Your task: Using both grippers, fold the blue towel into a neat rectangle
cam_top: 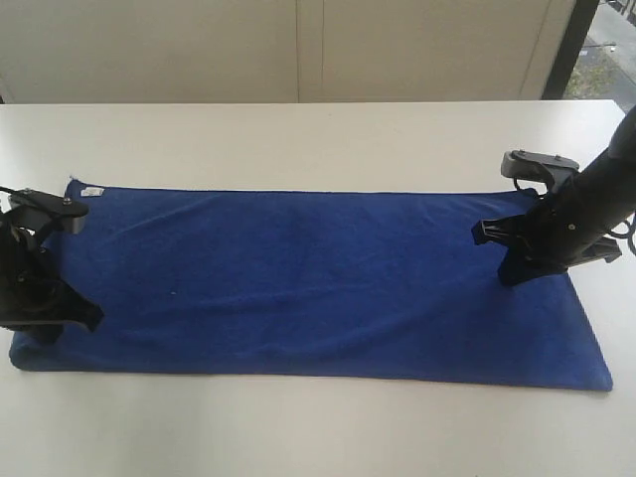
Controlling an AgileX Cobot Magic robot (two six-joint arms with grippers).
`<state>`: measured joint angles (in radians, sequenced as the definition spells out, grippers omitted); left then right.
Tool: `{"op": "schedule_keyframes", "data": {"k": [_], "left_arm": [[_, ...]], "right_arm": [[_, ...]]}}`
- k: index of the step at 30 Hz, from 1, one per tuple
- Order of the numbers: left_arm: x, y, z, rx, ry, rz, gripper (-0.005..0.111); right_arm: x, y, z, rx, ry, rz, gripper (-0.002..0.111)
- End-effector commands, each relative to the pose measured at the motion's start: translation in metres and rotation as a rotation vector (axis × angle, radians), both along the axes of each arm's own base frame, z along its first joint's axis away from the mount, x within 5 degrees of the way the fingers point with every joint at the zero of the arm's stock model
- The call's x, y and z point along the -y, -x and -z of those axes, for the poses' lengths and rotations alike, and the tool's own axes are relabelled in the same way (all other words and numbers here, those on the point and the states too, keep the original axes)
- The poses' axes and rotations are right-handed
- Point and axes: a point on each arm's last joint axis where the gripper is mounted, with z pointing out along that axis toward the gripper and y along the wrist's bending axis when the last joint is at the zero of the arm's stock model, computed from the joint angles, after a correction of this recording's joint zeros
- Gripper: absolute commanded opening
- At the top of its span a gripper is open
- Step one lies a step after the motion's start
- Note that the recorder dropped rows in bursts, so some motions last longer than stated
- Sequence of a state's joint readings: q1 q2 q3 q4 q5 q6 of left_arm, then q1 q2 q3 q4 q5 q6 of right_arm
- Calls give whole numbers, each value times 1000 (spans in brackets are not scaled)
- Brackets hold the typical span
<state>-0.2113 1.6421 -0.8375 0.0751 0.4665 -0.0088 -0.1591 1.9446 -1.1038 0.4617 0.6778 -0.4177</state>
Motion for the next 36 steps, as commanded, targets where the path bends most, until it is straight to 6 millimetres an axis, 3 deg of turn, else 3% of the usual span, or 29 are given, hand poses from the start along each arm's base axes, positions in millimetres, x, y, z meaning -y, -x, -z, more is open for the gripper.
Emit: {"op": "schedule_keyframes", "data": {"k": [1,9,18,22,26,32,36], "left_arm": [[-11,6,-8,-32,-116,10,0],[-43,10,-16,-41,-452,-151,0],[-44,18,-58,160,-391,-186,0],[-35,18,-70,258,-253,-202,0],[-27,18,-57,226,-188,-102,0],[-25,10,-27,119,-212,-84,0],[-24,7,-11,59,-228,-77,0]], "right_arm": [[1,0,0,0,7,-3,0],[1,0,0,0,6,-2,0],[1,0,0,7,10,1,0],[1,-1,-7,36,17,4,0],[0,1,-23,59,10,16,0],[-4,16,-50,11,-18,58,0],[-2,33,-56,-31,81,78,0]]}}
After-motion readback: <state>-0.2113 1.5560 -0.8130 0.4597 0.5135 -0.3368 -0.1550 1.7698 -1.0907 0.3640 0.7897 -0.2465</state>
